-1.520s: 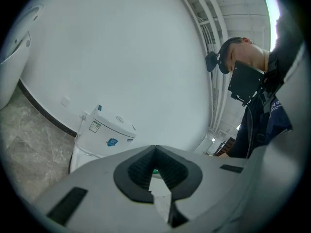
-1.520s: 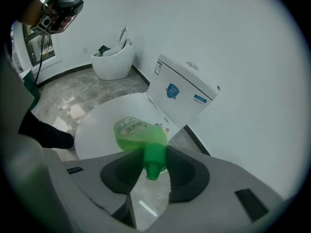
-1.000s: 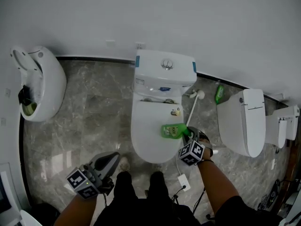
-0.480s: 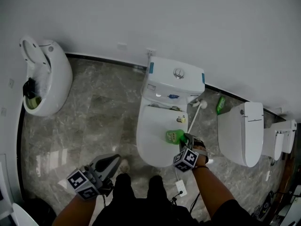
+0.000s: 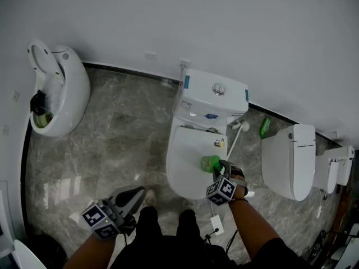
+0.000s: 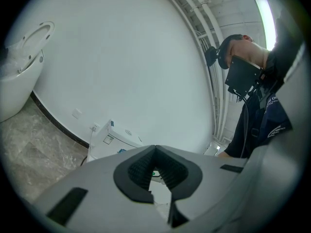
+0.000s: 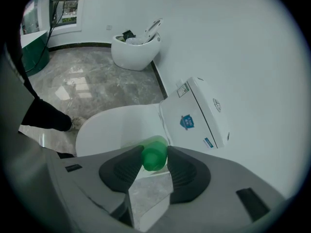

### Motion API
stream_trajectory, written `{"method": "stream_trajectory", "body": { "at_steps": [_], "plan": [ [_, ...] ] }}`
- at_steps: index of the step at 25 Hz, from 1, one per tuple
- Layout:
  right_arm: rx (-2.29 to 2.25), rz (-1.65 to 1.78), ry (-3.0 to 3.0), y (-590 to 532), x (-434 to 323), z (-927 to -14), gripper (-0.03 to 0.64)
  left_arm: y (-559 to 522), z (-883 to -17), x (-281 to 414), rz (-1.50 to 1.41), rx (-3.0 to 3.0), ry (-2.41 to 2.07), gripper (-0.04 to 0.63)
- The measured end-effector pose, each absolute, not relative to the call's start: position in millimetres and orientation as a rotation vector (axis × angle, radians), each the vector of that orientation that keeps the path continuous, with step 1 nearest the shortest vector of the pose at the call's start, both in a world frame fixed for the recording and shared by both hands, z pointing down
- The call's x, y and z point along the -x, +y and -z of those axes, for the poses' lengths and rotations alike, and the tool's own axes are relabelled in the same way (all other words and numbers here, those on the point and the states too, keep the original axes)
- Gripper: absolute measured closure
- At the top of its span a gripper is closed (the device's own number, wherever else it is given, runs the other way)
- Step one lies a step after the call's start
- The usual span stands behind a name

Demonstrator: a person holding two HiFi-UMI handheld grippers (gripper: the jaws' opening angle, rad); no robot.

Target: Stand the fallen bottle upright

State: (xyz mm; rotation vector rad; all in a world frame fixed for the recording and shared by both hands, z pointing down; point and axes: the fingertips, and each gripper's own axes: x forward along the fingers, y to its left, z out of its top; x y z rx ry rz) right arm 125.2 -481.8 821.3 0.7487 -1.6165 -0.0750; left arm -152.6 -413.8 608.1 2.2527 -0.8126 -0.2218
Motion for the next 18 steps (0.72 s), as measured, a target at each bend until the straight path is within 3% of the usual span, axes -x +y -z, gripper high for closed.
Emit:
{"method": "stream_trajectory", "body": {
  "at_steps": [7,18],
  "plan": [
    [-0.767,0.014,-1.623,-471.8,-129.5,-816.7,0.375,-410.9,-600.2,146.4,0.216,-2.259,-0.812,0.572],
    [-0.757,0.020,-1.728,-448.6,-134.6,-776.5,0.331,-401.4,-567.1,105.9,0.195,-2.310,-0.771,0.573]
  ]
}}
